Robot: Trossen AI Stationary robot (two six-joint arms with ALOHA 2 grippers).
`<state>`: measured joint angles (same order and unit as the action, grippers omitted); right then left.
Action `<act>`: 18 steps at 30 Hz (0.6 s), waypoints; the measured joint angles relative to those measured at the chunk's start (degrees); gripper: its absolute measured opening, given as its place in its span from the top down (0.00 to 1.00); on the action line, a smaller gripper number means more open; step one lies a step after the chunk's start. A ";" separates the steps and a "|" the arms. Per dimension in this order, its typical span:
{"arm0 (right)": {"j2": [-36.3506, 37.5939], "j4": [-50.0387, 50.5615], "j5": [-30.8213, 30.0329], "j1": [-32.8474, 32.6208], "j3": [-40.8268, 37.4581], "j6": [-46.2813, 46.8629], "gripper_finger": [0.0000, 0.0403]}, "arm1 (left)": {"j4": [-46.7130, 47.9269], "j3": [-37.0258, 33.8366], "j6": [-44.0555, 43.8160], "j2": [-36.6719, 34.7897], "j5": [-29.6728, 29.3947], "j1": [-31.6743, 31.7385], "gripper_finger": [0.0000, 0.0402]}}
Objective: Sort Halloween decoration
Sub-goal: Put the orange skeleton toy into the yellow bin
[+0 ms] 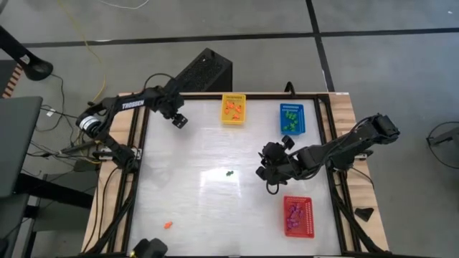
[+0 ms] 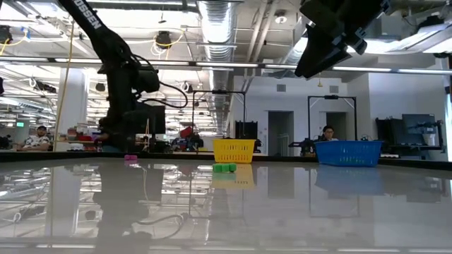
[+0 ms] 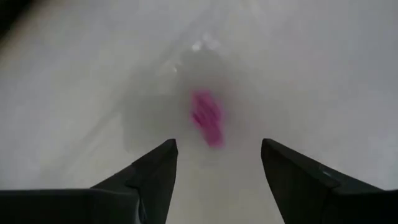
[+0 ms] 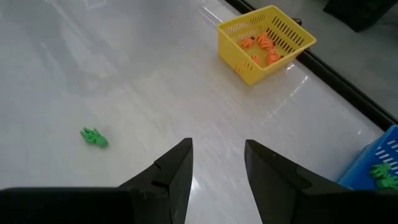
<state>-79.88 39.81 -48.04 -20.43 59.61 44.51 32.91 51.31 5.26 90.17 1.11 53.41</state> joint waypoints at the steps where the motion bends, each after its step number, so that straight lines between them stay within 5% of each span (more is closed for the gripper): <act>1: 0.00 -0.01 0.01 0.00 0.00 -0.02 0.57 | 1.90 0.00 0.37 -0.64 1.22 -0.10 0.45; 9: -0.07 0.02 0.01 0.00 0.00 -0.02 0.57 | 17.52 -3.84 -2.58 -11.14 10.58 -9.06 0.45; 13: -0.07 0.07 0.01 0.02 0.00 -0.04 0.57 | 16.03 -12.23 -12.36 -19.13 15.36 -26.38 0.45; 18: -0.09 0.09 0.04 0.02 0.00 -0.05 0.57 | 6.36 -17.67 -33.84 -25.36 16.39 -55.52 0.45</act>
<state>-79.96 39.90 -48.01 -20.41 59.61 44.46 39.27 33.64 -28.59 64.81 17.49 -2.11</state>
